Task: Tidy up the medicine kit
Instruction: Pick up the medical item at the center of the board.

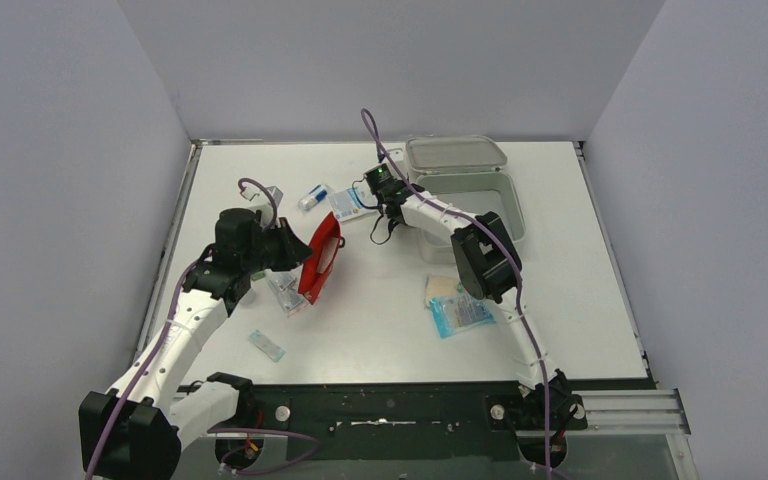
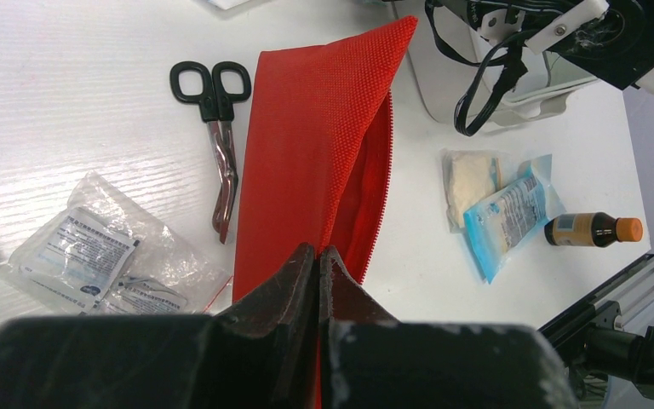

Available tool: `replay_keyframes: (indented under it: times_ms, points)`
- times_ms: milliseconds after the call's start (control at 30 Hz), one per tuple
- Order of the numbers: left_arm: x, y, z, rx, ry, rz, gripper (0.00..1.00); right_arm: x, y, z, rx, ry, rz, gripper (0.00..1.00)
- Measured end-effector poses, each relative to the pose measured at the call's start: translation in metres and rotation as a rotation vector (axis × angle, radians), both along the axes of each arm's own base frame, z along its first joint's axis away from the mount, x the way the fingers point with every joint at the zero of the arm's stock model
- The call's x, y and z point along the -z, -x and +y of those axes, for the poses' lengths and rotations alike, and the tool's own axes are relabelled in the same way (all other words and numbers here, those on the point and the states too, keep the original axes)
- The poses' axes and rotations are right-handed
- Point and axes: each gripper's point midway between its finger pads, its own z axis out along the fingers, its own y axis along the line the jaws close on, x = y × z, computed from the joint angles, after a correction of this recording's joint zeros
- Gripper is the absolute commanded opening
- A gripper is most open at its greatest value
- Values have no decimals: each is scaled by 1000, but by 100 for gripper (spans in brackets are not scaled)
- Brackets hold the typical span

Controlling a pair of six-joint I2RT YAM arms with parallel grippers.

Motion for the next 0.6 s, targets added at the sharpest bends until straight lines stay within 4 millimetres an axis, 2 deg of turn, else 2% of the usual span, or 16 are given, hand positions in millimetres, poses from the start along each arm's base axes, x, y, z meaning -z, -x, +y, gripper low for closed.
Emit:
replay_keyframes:
  times_ms: [167,333,600]
  points:
    - [0,0,0,0,-1,1,0,2,2,7,-28,-13,0,0]
    - [2,0,1,-2,-8,4,0,2,11,10,-57,-25,12,0]
    - [0,0,4,-10,-10,-1,0,1,54,16,-130,-85,95,0]
